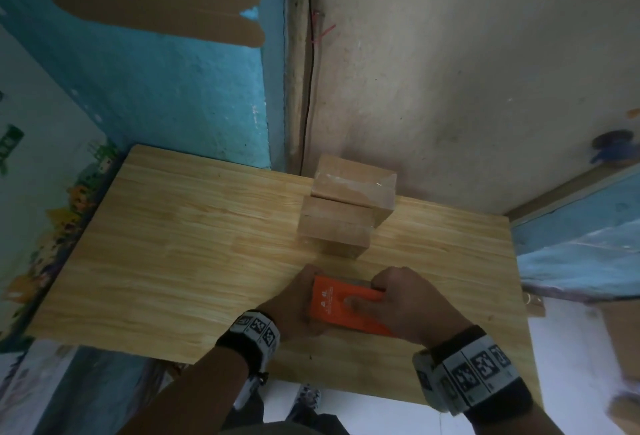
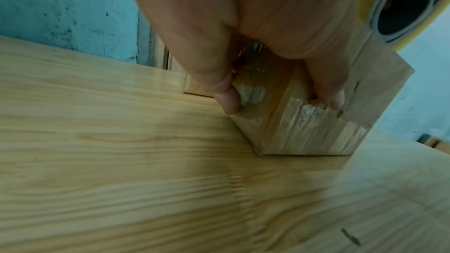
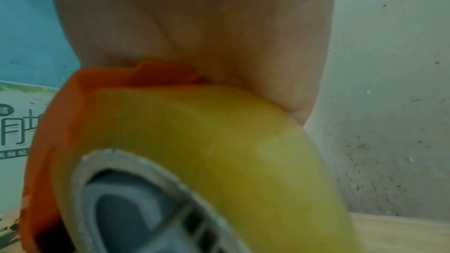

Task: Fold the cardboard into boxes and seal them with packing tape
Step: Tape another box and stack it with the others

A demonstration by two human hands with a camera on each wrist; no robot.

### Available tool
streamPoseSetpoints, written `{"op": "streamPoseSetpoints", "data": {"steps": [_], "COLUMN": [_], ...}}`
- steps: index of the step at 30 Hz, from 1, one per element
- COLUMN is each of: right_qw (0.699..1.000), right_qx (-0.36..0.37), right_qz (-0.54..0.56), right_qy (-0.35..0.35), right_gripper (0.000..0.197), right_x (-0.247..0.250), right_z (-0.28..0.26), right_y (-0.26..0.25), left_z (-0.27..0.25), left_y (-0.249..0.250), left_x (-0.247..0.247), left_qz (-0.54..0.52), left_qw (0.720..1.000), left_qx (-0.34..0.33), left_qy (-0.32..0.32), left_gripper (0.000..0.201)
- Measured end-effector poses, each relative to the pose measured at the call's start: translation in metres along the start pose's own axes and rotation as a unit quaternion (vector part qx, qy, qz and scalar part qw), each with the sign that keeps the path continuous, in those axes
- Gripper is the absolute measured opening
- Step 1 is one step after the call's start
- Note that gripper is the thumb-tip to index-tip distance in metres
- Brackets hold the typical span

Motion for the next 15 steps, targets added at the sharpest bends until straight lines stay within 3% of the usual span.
{"op": "streamPoseSetpoints", "data": {"steps": [4,8,15], "right_qw": [1.0,1.0,0.999], "right_qx": [-0.013,-0.026,-0.038], "right_qz": [0.01,0.01,-0.018], "right_qy": [0.004,-0.004,-0.008], "right_gripper": [0.06,0.062,0.072], "right_x": [0.003,0.002,0.006], "right_z": [-0.006,-0.011,-0.022], "right_y": [0.008,0.014,0.012], "left_z": [0.002,-0.002,0.0], "left_y": [0.005,0.01,0.01], "left_x": [-0.009,-0.005,-0.006], "left_qz": [-0.027,-0.037,-0.037], "left_qw": [0.999,0.997,0.995], "left_qx": [-0.02,-0.058,-0.094], "left_qy": [-0.037,-0.023,-0.014], "left_gripper": [0.076,0.07,0.08]}}
Point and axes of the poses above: each hand's wrist, its own z-axis towards the middle knuckle, its own x-axis out of the back of the hand, y = z × x, the point moved 8 cm from there along z, towards the middle knuckle, and after that the axes turned 5 degrees about y, right-handed, at the moved point
